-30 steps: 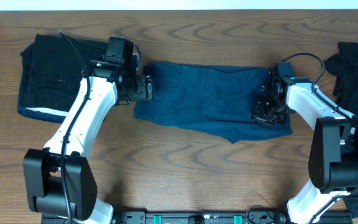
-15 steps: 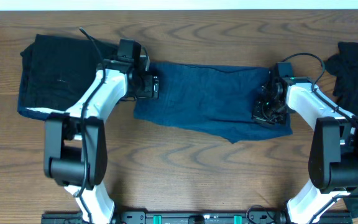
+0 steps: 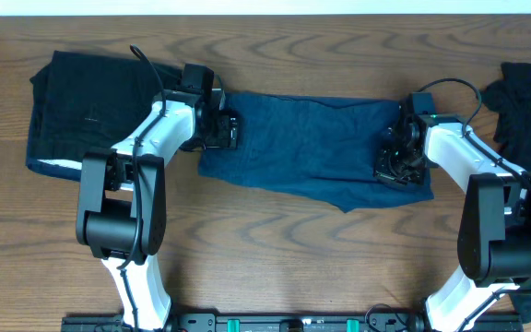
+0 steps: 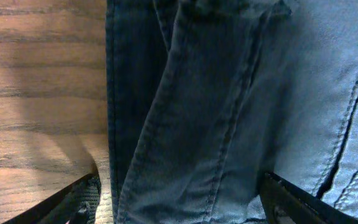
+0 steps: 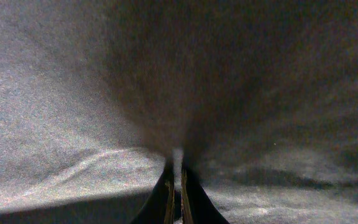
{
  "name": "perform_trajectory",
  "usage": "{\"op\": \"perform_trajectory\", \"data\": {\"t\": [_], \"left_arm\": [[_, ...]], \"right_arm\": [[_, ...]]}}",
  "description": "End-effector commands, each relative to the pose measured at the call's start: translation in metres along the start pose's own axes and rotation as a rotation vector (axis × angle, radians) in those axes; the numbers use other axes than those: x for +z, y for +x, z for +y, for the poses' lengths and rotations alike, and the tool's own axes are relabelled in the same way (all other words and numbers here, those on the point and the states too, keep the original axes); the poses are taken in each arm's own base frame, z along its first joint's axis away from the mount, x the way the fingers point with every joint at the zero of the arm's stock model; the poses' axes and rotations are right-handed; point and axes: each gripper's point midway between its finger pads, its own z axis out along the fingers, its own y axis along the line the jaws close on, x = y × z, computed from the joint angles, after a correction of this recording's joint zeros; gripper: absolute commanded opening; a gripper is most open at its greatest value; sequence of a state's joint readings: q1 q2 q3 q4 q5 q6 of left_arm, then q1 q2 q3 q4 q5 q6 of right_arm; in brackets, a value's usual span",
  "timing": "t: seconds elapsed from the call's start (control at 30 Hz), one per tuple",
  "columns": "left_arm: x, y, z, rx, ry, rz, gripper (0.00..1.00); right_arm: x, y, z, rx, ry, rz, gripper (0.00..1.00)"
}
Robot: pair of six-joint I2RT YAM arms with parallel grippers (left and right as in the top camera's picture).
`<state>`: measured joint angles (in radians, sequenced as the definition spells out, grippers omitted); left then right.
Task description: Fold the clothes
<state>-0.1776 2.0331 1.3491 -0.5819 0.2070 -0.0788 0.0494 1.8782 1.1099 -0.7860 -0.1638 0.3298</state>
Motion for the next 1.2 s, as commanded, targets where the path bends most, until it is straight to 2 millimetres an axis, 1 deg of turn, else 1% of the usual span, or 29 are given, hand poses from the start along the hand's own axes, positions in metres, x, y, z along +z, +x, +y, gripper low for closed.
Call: {"op": "perform_trajectory", "data": {"t": [0.0,0.07,0.13,0.23,0.37,0.43,0.5,0.53,0.63,0.73,0.8,0.87,0.97,1.03,1.1,1.17], "left_arm": [[0.024,0.031,0.004,-0.046,0.017,0.124,0.74],[0.024,0.033,0.004,-0.047,0.016,0.132,0.62],[0.024,0.034,0.004,-0.048,0.015,0.138,0.54],[0.024,0.034,0.004,-0.048,0.015,0.139,0.51],[0.024,0.035,0.004,-0.048,0.015,0.139,0.3],[0.024,0.034,0.004,-0.048,0.015,0.139,0.21],[0.024,0.034,0.004,-0.048,0.015,0.139,0.09],[0.024,0.035,0.004,-0.048,0.015,0.139,0.06],[0.024,0.035,0.004,-0.047,0.015,0.139,0.06],[0.021,0.033,0.004,-0.046,0.015,0.131,0.06],[0.014,0.028,0.002,-0.042,0.018,0.111,0.06],[0.003,0.021,-0.001,-0.038,0.022,0.086,0.06],[-0.024,0.007,-0.006,-0.029,0.022,0.031,0.06],[-0.045,-0.002,-0.01,-0.022,0.029,-0.012,0.06],[-0.066,-0.009,-0.015,-0.022,0.037,-0.058,0.06],[-0.085,-0.014,-0.019,-0.025,0.046,-0.104,0.06]], "right_arm": [[0.019,0.013,-0.029,0.036,0.113,0.047,0.07],[0.019,0.013,-0.029,0.036,0.113,0.047,0.07],[0.019,0.013,-0.03,0.036,0.113,0.046,0.07],[0.019,0.013,-0.03,0.036,0.113,0.046,0.07],[0.019,0.013,-0.03,0.036,0.113,0.046,0.07],[0.019,0.013,-0.03,0.036,0.113,0.046,0.07],[0.019,0.013,-0.03,0.036,0.113,0.047,0.07],[0.019,0.013,-0.03,0.036,0.113,0.046,0.06],[0.019,0.013,-0.03,0.036,0.114,0.046,0.03],[0.014,0.006,-0.026,0.031,0.099,0.031,0.01],[0.002,-0.004,-0.016,-0.019,0.055,0.008,0.01],[-0.017,-0.016,-0.002,-0.074,0.003,-0.033,0.02],[-0.056,-0.031,0.023,-0.154,-0.09,-0.101,0.04],[-0.082,-0.036,0.037,-0.173,-0.139,-0.145,0.04],[-0.1,-0.037,0.05,-0.192,-0.192,-0.178,0.03],[-0.111,-0.033,0.063,-0.205,-0.258,-0.188,0.01]]}}
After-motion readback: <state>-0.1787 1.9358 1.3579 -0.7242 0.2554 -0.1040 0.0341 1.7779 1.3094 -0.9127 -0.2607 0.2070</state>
